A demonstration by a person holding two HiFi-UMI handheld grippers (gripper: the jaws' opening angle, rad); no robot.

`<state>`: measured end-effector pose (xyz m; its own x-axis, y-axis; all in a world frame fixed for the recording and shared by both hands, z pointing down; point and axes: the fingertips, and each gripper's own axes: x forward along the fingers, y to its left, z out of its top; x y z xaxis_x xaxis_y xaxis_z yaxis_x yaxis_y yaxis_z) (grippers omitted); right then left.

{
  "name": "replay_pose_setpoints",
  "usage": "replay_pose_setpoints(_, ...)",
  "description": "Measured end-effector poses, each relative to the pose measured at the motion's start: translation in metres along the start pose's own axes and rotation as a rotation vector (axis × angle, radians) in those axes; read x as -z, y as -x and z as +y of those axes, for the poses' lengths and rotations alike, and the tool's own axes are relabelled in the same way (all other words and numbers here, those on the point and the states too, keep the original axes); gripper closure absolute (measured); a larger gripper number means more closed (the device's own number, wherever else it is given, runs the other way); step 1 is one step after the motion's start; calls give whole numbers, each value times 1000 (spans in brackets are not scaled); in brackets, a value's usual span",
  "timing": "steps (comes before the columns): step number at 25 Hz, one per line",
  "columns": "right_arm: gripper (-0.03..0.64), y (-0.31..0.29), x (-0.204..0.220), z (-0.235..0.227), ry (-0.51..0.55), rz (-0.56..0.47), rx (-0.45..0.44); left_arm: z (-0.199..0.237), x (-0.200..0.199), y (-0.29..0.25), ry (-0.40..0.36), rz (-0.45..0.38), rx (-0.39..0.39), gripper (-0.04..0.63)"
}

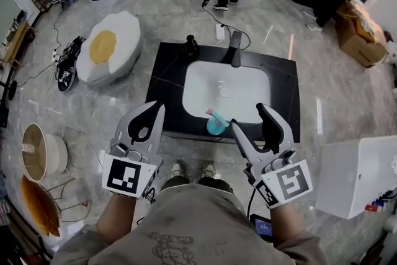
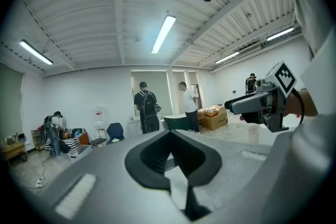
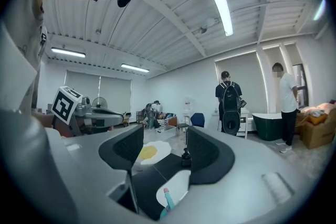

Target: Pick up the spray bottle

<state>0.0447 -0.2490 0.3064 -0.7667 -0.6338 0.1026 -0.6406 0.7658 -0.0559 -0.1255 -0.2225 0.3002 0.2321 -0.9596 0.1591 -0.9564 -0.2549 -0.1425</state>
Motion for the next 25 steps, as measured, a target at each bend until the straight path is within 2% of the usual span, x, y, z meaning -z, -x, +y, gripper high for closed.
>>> replay_pose_setpoints(6,322,-7,8,1,-27,-9,51,11,-7,-9,7,-37,59,595)
replay_pose_setpoints(15,313,-26,42,-1,-38,33,46,13,18,-31,8,15,120,595)
replay_pose_setpoints(20,311,-39,77,-7,-31,101,43,6,39,-47,8,42,166,595)
replay_pose_setpoints(25,308,-50,131,-9,3,192,30,-7,62,-56,0,89,209,595)
